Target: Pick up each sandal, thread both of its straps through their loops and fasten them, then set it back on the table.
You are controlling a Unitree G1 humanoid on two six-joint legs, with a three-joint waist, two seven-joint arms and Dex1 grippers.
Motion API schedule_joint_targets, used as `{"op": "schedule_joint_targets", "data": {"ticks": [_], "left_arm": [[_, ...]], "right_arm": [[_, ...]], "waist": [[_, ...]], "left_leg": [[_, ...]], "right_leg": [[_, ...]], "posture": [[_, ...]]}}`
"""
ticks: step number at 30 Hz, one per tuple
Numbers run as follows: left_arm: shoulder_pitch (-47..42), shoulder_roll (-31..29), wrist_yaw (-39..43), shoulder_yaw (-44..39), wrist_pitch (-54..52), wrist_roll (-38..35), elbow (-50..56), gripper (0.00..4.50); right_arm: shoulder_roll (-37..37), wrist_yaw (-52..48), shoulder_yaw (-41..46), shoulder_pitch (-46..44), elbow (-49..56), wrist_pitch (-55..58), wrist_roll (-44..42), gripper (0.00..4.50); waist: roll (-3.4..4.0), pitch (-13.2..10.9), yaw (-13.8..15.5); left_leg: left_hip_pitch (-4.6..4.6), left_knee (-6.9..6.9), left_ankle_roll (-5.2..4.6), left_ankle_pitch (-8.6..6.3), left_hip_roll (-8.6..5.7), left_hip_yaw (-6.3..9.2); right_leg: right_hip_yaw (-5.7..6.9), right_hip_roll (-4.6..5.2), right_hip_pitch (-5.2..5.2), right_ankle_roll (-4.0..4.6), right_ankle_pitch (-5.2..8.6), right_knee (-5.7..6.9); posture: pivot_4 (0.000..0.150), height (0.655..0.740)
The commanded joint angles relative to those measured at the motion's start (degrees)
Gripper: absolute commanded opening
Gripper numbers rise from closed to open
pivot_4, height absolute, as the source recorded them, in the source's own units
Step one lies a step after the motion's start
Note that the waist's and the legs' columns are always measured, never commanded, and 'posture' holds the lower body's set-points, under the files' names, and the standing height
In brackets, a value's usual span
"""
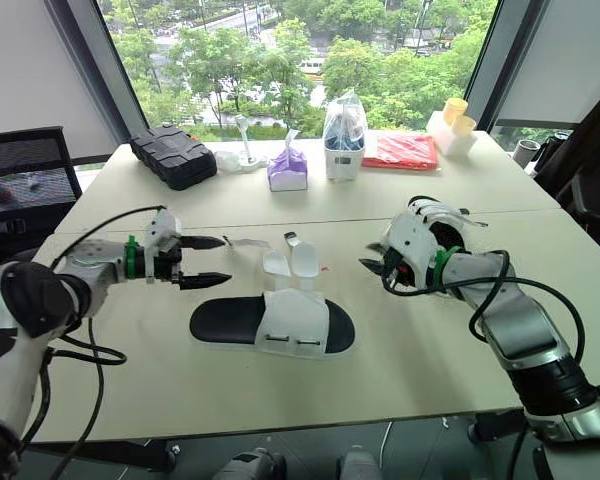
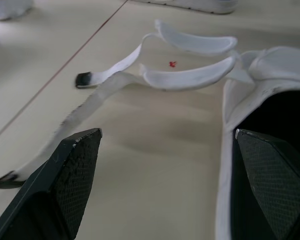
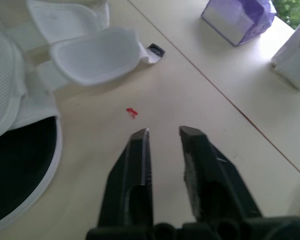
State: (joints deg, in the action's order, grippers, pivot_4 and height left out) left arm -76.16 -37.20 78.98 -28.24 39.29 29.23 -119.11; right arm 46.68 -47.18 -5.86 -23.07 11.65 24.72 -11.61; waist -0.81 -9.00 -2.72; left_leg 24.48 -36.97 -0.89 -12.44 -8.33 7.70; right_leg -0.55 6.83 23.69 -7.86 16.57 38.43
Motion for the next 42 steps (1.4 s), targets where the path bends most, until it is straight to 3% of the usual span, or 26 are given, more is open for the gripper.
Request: {"op": "schedule_joint_targets", "data": {"ticks": [1, 9, 15, 18, 22, 26, 31, 37, 40, 42], "left_arm": [[-1.32, -0.03, 2.07, -2.76, -7.97, -4.59, -0.89, 4.5], [-3.81, 0.15, 3.0, -3.31, -25.69, -10.77, -0.89, 4.5], [-6.27, 1.48, -5.28, -5.3, -31.75, -18.62, -0.89, 4.5], [-5.96, 3.24, -21.39, -6.53, -23.8, -25.51, 0.11, 4.5], [3.75, 11.38, -43.8, -4.06, -12.76, -29.9, 26.08, 4.5], [10.26, 17.43, -57.6, 0.82, -14.04, -29.24, 47.61, 4.5], [8.53, 19.82, -67.41, 4.58, -19.85, -29.55, 51.84, 4.5], [4.07, 21.04, -68.02, 3.3, -26.51, -35.02, 48.74, 4.5], [3.16, 21.58, -63.95, 2.26, -30.33, -38.76, 48.25, 4.5], [3.35, 22.61, -55.7, 2.63, -35.41, -41.33, 49.13, 4.5]], "right_arm": [[2.09, -3.12, 1.57, 2.09, 3.76, -1.91, -0.48, 0.03], [1.78, -5.82, 1.78, 5.49, 7.03, -2.02, -1.48, 0.03], [1.29, -6.76, 0.89, 7.68, 9.14, -2.44, -1.5, 0.03], [0.85, -6.8, 0.46, 7.85, 9.81, -2.32, -1.28, 0.03], [0.25, -6.67, -0.09, 8.07, 10.43, -2.04, -0.88, 0.03], [-0.04, -6.57, -0.28, 8.25, 10.73, -1.82, -0.59, 0.03], [-0.15, -6.95, -0.15, 8.88, 11.53, -1.28, -1.05, 0.03], [-0.7, -6.81, -0.73, 8.44, 11.01, -1.08, -0.53, 0.03], [-0.97, -6.85, -0.93, 8.66, 11.14, -0.58, -0.7, 0.03], [-0.82, -6.81, -1.68, 9.35, 11.22, -0.98, 0.11, 0.03]], "waist": [[0.0, 0.0, 0.06], [0.0, 0.0, 0.28], [-0.01, 0.0, 0.37], [-0.02, -0.01, 0.48], [-0.03, -0.01, 0.73], [-0.05, -0.02, 0.82], [-0.06, -0.02, 2.31], [-0.06, -0.01, 2.91], [-0.06, -0.02, 2.94], [-0.06, -0.02, 2.92]], "left_leg": [[0.0, 0.0, -0.04, -0.02, 0.0, 0.0], [0.0, -0.1, -0.09, -0.07, 0.0, 0.01], [0.0, -0.12, -0.08, -0.07, 0.0, 0.02], [0.0, -0.13, -0.07, -0.07, 0.0, 0.03], [-0.05, -0.11, -0.01, -0.1, 0.02, 0.02], [0.03, -0.13, 0.31, 0.02, 0.04, -0.03], [0.0, -0.16, 0.25, -0.02, 0.02, -0.04], [-0.02, -0.21, 0.18, -0.06, -0.02, -0.04], [-0.03, -0.2, 0.25, -0.02, -0.01, -0.03], [-0.03, -0.2, 0.27, -0.01, -0.01, -0.03]], "right_leg": [[0.0, 0.0, 0.01, 0.0, 0.0, 0.01], [-0.01, 0.0, -0.03, 0.0, 0.0, 0.05], [-0.03, 0.01, -0.02, 0.0, 0.0, 0.05], [-0.04, 0.02, -0.03, 0.0, 0.0, 0.04], [-0.19, 0.06, -0.04, 0.01, -0.01, 0.03], [-0.42, 0.02, 0.05, 0.02, -0.02, 0.01], [-0.41, 0.01, 0.01, 0.02, -0.02, -0.01], [-0.34, 0.01, -0.1, -0.09, -0.08, -0.14], [-0.33, 0.01, -0.09, -0.09, -0.08, -0.14], [-0.33, 0.01, -0.09, -0.1, -0.08, -0.15]], "posture": [[0.15, 0.74], [0.15, 0.74], [0.15, 0.74], [0.15, 0.74], [0.15, 0.74], [0.15, 0.74], [0.15, 0.74], [0.15, 0.74], [0.15, 0.74], [0.15, 0.74]]}}
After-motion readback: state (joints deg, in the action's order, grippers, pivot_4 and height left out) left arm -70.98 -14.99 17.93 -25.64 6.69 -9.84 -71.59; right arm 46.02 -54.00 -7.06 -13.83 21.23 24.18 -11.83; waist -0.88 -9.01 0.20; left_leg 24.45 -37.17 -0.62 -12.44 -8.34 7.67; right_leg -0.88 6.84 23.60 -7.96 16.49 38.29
